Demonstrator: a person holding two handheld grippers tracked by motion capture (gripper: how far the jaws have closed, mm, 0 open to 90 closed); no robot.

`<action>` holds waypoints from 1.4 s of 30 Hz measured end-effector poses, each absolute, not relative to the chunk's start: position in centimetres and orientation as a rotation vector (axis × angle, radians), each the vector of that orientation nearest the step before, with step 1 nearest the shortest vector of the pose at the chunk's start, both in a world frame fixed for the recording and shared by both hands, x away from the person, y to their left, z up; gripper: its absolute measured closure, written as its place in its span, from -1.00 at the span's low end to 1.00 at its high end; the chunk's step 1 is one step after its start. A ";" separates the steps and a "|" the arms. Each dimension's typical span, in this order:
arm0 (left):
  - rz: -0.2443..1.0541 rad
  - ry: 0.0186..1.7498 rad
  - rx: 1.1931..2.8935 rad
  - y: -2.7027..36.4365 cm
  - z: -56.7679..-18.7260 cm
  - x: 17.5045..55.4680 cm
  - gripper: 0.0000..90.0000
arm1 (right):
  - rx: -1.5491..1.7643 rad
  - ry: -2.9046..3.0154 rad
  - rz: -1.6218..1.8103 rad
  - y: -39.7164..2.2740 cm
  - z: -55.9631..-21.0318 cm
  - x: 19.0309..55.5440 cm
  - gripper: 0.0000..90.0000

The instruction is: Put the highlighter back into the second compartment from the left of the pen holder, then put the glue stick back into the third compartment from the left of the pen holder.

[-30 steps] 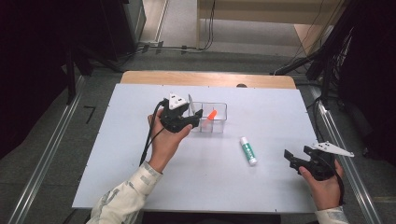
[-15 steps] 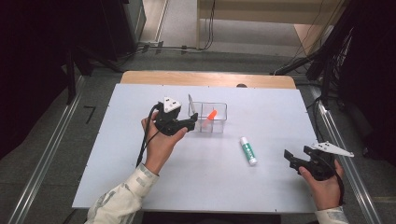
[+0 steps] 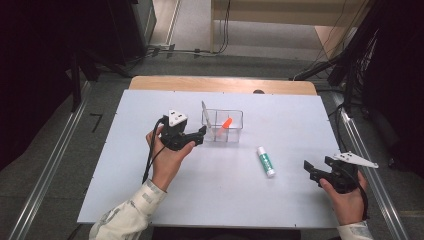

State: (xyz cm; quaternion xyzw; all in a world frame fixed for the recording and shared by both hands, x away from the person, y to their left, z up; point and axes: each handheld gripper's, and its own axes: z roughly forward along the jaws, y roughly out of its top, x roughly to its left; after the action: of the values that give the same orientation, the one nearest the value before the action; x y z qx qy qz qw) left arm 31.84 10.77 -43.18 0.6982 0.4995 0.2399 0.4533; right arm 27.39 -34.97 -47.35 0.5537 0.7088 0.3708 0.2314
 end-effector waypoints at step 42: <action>0.608 1.332 1.698 13.9 -45.9 30.1 -0.68 | 1.506 1.974 1.017 -34.5 -47.5 27.5 -0.61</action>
State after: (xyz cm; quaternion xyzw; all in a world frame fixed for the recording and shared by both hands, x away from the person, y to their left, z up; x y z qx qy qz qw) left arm 30.13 13.92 -45.95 0.6820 0.5350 0.2444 0.4346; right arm 27.50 -34.45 -47.52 0.5466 0.7165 0.3691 0.2272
